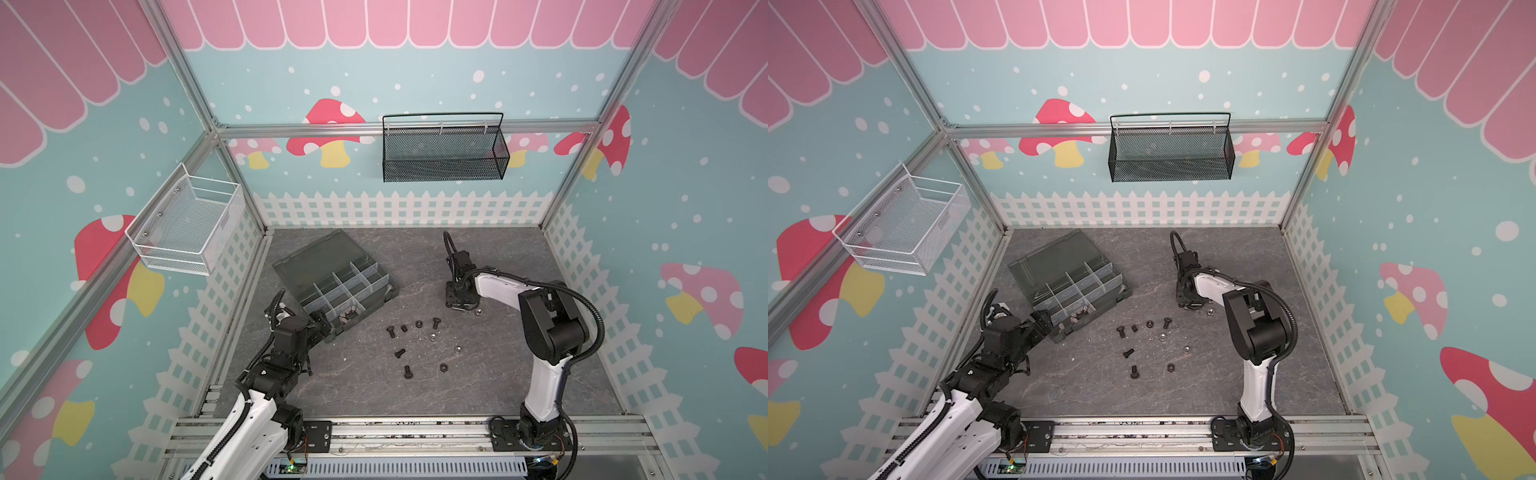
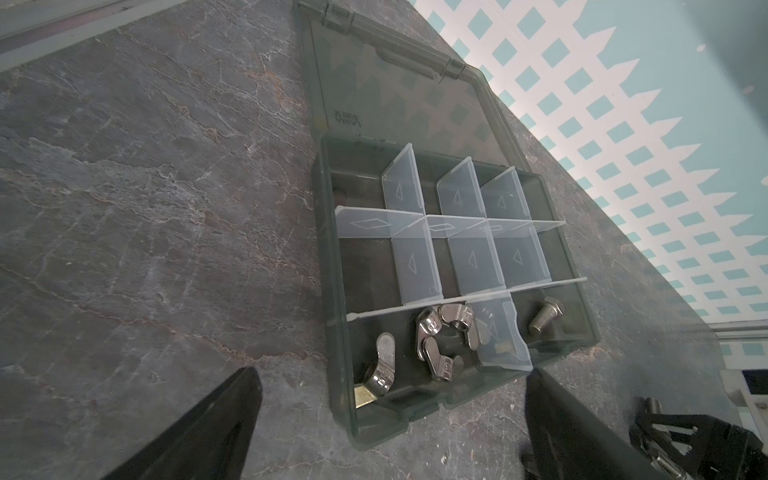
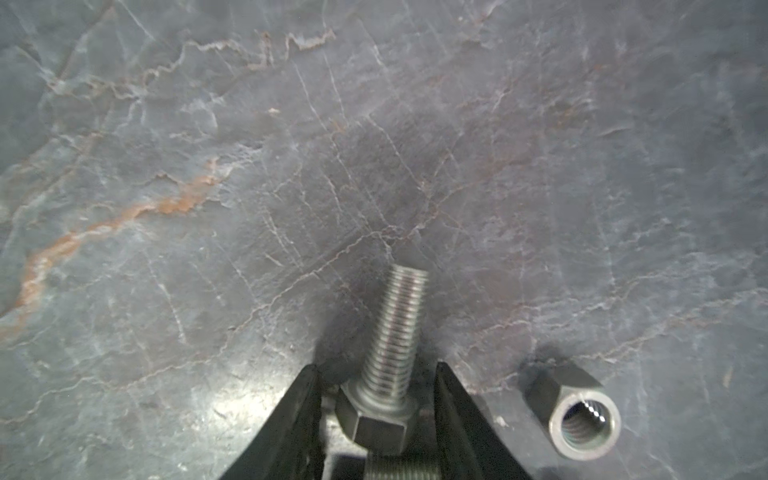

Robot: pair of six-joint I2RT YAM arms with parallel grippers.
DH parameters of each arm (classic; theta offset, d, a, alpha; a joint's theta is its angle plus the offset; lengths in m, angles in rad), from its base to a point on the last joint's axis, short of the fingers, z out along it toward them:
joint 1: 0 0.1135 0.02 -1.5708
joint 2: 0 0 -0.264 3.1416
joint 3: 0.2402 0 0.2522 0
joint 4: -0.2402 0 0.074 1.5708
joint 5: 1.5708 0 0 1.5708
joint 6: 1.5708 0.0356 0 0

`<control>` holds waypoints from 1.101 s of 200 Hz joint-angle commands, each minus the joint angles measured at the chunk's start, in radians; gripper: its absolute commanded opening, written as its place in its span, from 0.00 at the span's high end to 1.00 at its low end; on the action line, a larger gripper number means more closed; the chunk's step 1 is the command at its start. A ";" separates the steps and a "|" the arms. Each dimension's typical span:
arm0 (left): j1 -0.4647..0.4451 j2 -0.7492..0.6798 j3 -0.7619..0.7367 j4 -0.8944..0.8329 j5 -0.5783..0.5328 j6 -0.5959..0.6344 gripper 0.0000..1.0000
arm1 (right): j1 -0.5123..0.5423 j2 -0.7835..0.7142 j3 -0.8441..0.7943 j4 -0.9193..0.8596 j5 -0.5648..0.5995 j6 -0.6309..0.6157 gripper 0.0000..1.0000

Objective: Sort the screws and nuts into containers
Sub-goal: 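Lower the right gripper onto another silver bolt and grasp it, then carry the silver bolt with the right gripper into the organizer and release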

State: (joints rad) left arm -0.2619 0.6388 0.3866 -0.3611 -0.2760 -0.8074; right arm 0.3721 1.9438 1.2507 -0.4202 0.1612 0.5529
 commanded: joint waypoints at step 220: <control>0.007 -0.041 -0.009 -0.006 -0.009 0.007 0.00 | 0.029 -0.184 -0.067 0.047 -0.068 0.038 0.98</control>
State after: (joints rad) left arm -0.2619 0.5983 0.3740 -0.3565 -0.2729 -0.8040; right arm 0.3794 1.8191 1.1900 -0.3840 0.0963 0.5674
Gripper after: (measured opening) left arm 0.996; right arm 0.274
